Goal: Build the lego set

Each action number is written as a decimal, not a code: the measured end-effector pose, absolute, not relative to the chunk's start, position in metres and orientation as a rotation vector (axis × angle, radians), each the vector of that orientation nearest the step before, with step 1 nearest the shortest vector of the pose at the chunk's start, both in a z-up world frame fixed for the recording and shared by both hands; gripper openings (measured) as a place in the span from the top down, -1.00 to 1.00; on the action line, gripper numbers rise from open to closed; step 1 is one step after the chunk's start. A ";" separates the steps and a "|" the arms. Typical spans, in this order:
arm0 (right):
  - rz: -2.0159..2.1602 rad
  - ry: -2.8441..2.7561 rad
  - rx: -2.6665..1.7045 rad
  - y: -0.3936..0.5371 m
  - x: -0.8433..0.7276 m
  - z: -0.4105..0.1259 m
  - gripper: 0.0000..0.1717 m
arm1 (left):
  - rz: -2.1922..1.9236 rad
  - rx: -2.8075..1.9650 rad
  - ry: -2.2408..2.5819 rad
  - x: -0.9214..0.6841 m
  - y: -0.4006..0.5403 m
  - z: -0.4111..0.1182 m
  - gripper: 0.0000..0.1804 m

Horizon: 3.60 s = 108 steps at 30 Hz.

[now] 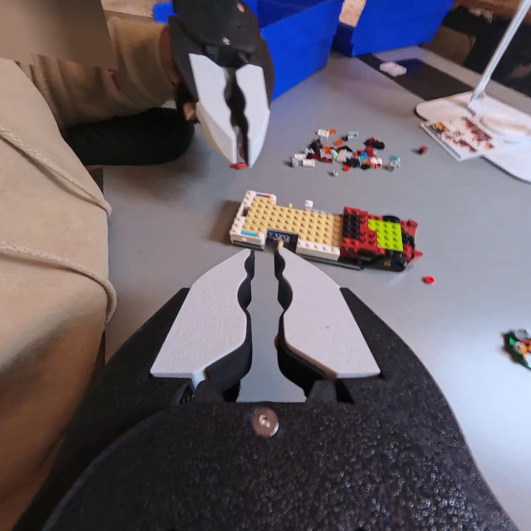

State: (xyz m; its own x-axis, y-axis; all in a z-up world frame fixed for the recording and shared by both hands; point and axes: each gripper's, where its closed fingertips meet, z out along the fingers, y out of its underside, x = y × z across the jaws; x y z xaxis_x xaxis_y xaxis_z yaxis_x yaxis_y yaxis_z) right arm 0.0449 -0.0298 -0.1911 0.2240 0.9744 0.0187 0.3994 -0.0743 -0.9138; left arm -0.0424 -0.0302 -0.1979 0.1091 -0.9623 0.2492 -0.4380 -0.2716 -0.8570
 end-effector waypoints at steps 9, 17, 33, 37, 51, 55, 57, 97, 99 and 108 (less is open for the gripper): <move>0.960 -0.978 -1.367 -0.021 0.013 -0.114 0.76 | -1.808 -1.488 0.864 0.016 -0.023 -0.122 0.90; 0.979 -0.999 -1.363 -0.024 0.014 -0.111 0.91 | -1.776 -1.477 0.917 0.023 -0.030 -0.125 0.91; 0.667 -1.311 -2.037 0.080 0.041 -0.196 0.90 | -0.794 -1.850 1.528 -0.055 -0.011 -0.240 0.17; 0.671 -1.433 -2.138 0.093 0.019 -0.215 0.90 | -0.668 -1.823 1.642 -0.052 -0.016 -0.258 0.32; 0.692 -1.661 -2.410 0.090 0.005 -0.240 0.90 | -0.666 -1.759 1.626 -0.044 -0.016 -0.262 0.58; 0.801 -1.605 -2.422 0.090 0.005 -0.237 0.79 | -0.685 -1.752 1.620 -0.044 -0.017 -0.261 0.55; 0.846 -1.570 -2.422 0.092 0.008 -0.235 0.79 | -0.700 -1.752 1.611 -0.043 -0.018 -0.260 0.55; 0.540 -1.759 -2.193 0.089 0.011 -0.239 1.00 | -0.695 -1.732 1.604 -0.041 -0.017 -0.259 0.56; 0.498 -1.769 -2.184 0.089 0.011 -0.239 1.00 | -0.693 -1.732 1.605 -0.041 -0.017 -0.259 0.57; 0.438 -1.769 -2.227 0.088 0.011 -0.241 1.00 | -0.693 -1.732 1.606 -0.041 -0.017 -0.259 0.57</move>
State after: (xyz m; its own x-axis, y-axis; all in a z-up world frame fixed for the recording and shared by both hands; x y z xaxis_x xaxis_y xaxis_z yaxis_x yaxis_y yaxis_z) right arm 0.0114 0.0883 -0.2407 0.2115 0.9748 -0.0710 0.8953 -0.2224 -0.3861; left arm -0.0405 -0.0170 -0.2593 0.1026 -0.9930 -0.0584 -0.6389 -0.0208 -0.7690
